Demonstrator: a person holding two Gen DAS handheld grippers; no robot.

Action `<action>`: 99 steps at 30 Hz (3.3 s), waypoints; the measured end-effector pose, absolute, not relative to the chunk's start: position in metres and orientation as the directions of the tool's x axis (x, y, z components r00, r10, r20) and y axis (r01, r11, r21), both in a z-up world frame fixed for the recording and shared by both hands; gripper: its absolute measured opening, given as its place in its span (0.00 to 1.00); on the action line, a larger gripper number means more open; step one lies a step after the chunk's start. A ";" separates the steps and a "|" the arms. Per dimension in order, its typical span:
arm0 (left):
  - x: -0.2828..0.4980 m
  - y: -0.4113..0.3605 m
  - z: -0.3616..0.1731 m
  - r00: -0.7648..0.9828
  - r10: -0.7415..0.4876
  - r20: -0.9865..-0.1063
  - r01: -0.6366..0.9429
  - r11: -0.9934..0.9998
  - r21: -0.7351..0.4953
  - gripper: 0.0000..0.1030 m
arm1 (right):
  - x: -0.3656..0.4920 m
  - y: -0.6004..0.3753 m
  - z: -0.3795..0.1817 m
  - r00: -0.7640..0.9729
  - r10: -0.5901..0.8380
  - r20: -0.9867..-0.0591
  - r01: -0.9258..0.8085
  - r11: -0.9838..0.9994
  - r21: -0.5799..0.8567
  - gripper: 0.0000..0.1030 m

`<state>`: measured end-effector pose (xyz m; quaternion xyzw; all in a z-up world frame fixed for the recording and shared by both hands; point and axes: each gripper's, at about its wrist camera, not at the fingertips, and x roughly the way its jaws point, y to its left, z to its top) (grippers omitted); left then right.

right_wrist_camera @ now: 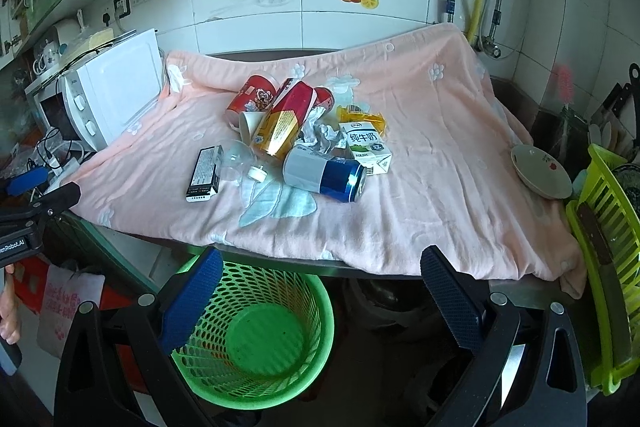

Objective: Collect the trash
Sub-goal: 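Reach down and grasp the gold-and-red drink bottle with the left gripper, then lift the drink bottle with the left gripper while the right gripper grasps crumpled silver paper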

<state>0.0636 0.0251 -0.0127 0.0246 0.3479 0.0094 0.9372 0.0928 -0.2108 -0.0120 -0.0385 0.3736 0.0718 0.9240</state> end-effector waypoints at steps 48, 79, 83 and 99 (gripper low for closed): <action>0.388 -0.047 -0.099 0.425 -0.462 -0.778 0.436 0.858 -0.271 0.70 | 0.223 -0.220 -0.057 0.612 0.030 -0.791 -0.028 0.999 0.016 0.93; 0.374 -0.022 -0.085 0.403 -0.561 -0.723 0.449 0.810 -0.378 0.60 | 0.259 -0.208 -0.052 0.610 0.070 -0.790 -0.068 0.997 0.036 0.93; 0.359 -0.001 -0.066 0.444 -0.566 -0.694 0.436 0.814 -0.384 0.60 | 0.278 -0.203 -0.049 0.604 0.107 -0.790 -0.108 0.993 0.053 0.93; 0.316 0.089 -0.021 0.562 -0.533 -0.632 0.357 0.846 -0.396 0.60 | 0.395 -0.148 -0.084 0.409 0.210 -0.888 -0.326 0.942 0.073 0.79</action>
